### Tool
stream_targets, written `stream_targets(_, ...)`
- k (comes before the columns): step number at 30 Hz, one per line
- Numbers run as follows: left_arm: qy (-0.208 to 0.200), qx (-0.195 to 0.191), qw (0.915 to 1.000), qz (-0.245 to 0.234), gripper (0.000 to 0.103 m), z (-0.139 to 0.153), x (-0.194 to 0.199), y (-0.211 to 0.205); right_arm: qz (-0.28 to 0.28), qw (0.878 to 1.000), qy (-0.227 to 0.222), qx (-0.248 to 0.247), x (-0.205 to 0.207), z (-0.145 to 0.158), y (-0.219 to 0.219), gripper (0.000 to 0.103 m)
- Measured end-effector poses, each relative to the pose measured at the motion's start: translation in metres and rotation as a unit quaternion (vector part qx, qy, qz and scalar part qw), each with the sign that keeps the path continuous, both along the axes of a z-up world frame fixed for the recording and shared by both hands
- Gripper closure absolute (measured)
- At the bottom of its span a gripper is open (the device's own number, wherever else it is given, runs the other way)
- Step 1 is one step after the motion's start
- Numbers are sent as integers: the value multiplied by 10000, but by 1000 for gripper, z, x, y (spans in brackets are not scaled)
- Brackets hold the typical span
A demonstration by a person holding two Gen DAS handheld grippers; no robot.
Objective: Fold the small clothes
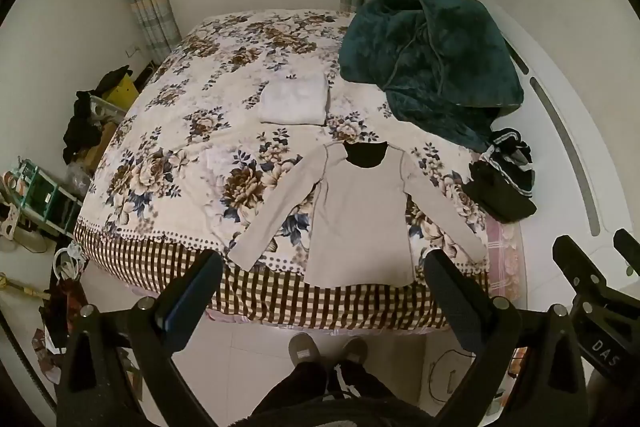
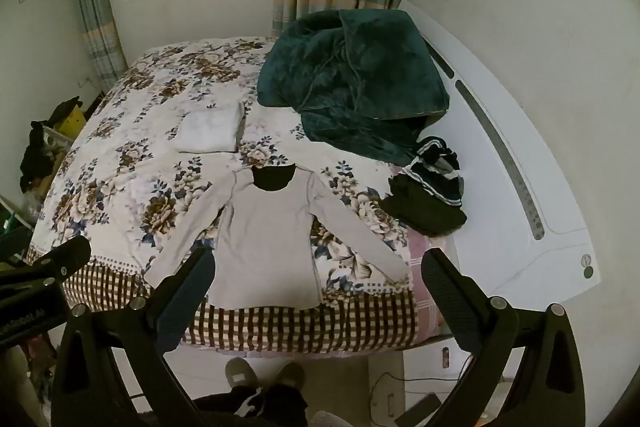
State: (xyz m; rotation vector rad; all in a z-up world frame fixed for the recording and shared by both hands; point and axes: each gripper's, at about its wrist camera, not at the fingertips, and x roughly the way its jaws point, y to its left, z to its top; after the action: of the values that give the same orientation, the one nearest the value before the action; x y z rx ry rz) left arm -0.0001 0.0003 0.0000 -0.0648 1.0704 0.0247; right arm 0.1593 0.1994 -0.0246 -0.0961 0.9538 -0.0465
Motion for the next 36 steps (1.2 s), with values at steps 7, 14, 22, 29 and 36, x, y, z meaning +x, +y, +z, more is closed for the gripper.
stream_targets(7,21,13,10000,11,0,1,3,6,15,10000,-32,45,-2,3,0,0)
stream_targets(14,-69,43,10000,6,0,12,-2,3,-2,10000,-69,23,-7,10,9,0)
stream_targets(22,-98,57,9999,28,0,17,-2,3,81,9999,-85,22,-3,24,8,0)
stream_targets(29,-126,48,9999,49,0,30,2,0,101,9999,-105,44,-2,32,7,0)
stream_targets(36,-159,56,9998,55,0,31,0,0,96,9999,-130,44,-5,30,9,0)
